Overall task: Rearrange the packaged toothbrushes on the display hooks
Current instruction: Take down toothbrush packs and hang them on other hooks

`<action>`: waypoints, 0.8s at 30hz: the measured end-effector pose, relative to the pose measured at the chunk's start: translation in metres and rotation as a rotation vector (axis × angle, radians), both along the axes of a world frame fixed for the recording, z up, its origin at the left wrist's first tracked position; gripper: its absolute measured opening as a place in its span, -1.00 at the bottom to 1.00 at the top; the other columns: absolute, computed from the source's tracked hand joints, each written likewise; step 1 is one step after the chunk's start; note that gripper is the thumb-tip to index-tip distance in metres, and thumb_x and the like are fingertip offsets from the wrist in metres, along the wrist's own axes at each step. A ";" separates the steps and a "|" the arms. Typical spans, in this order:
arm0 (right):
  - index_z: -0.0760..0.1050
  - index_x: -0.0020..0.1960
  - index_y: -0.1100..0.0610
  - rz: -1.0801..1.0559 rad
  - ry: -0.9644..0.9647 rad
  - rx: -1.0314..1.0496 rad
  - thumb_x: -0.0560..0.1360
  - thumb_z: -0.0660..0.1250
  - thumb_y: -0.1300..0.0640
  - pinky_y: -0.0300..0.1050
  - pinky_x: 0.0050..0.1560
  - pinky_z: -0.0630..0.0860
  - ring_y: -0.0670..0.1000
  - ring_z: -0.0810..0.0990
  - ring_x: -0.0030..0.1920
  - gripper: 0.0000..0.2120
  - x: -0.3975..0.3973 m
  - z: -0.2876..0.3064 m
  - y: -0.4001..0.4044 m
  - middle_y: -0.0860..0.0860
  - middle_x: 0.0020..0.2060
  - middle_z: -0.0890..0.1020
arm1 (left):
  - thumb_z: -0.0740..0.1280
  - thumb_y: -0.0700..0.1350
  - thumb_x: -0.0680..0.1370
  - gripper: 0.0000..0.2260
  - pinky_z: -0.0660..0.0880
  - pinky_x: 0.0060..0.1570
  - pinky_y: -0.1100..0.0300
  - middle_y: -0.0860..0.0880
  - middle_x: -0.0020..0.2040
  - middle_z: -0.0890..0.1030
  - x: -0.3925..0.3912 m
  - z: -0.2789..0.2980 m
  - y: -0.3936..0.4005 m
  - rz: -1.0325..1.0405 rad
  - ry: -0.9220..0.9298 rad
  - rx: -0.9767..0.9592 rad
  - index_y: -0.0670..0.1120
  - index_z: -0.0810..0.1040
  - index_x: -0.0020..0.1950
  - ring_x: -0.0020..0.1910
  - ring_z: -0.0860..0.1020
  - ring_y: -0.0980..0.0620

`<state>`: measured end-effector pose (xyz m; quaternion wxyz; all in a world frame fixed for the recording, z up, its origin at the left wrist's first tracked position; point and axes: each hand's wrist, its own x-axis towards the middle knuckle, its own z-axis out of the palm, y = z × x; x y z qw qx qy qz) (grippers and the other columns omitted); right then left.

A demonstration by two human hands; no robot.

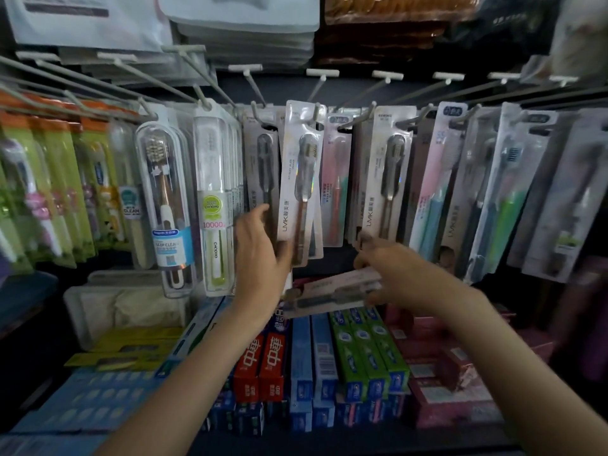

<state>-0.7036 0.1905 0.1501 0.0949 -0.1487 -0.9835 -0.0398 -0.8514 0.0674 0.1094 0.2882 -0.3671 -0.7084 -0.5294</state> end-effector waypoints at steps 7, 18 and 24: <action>0.41 0.22 -0.06 0.151 0.103 0.178 0.46 0.33 0.08 -0.04 0.28 0.15 -0.08 0.29 0.15 -0.66 0.034 0.057 -0.029 -0.14 0.10 0.37 | 0.28 -0.03 0.53 -0.72 0.40 0.02 0.40 0.12 0.04 0.52 0.035 0.021 -0.004 -0.483 0.098 -0.397 -0.05 0.46 0.23 -0.03 0.45 0.32; 0.18 0.43 0.12 0.226 0.751 -0.169 0.47 0.34 0.27 -0.19 0.38 0.22 -0.06 0.30 0.33 -0.40 0.002 0.053 -0.014 0.04 0.36 0.27 | 0.23 -0.19 0.57 -0.94 0.46 -0.09 0.25 -0.10 -0.10 0.61 0.017 0.041 -0.027 -0.492 -0.355 0.074 -0.09 0.49 0.00 -0.15 0.56 0.09; 0.21 0.41 0.20 0.107 0.718 -0.452 0.51 0.26 0.30 -0.19 0.33 0.28 0.04 0.34 0.35 -0.50 -0.030 0.040 0.003 0.11 0.34 0.36 | 0.23 -0.16 0.58 -0.92 0.48 -0.05 -0.05 -0.15 -0.09 0.62 0.013 0.059 -0.016 -0.497 -0.419 0.135 -0.14 0.46 0.03 -0.13 0.54 -0.15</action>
